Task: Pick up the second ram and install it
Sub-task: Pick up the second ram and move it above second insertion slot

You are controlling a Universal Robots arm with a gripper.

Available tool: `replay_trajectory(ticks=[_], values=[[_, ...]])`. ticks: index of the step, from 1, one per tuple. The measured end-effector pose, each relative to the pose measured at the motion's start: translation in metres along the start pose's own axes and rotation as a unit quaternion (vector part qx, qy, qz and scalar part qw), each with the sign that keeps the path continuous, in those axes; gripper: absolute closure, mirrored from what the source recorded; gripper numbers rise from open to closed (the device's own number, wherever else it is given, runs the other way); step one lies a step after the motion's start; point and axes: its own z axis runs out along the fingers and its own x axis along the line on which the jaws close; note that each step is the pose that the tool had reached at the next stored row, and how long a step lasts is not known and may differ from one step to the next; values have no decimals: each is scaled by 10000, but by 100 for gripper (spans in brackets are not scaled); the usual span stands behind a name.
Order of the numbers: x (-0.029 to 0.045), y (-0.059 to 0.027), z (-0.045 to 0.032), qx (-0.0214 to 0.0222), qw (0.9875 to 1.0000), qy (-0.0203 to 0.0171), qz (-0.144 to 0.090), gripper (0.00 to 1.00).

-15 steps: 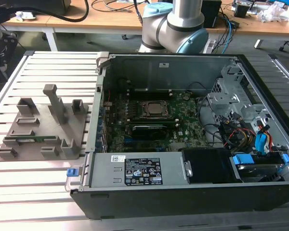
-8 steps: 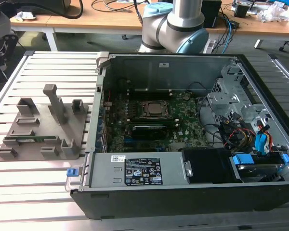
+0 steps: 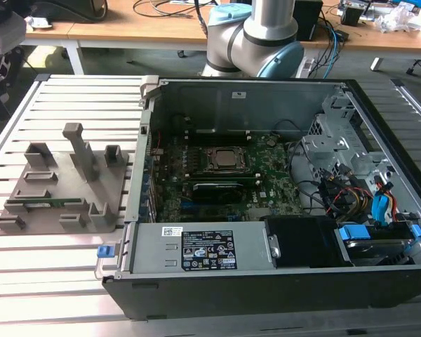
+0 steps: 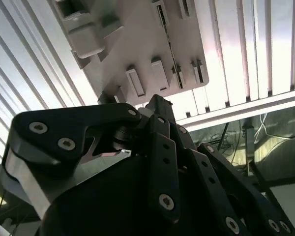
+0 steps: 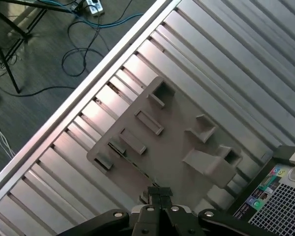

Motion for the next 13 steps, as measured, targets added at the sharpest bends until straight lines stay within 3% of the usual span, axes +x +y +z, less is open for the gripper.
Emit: replay_trajectory(ticks=[3,8,13], values=[[-1,1,0,-7,9995,12,-300,89],[-3,3,0,-17,9973,28,-733,89],[-4,4,0,-26,9931,45,-1171,89]])
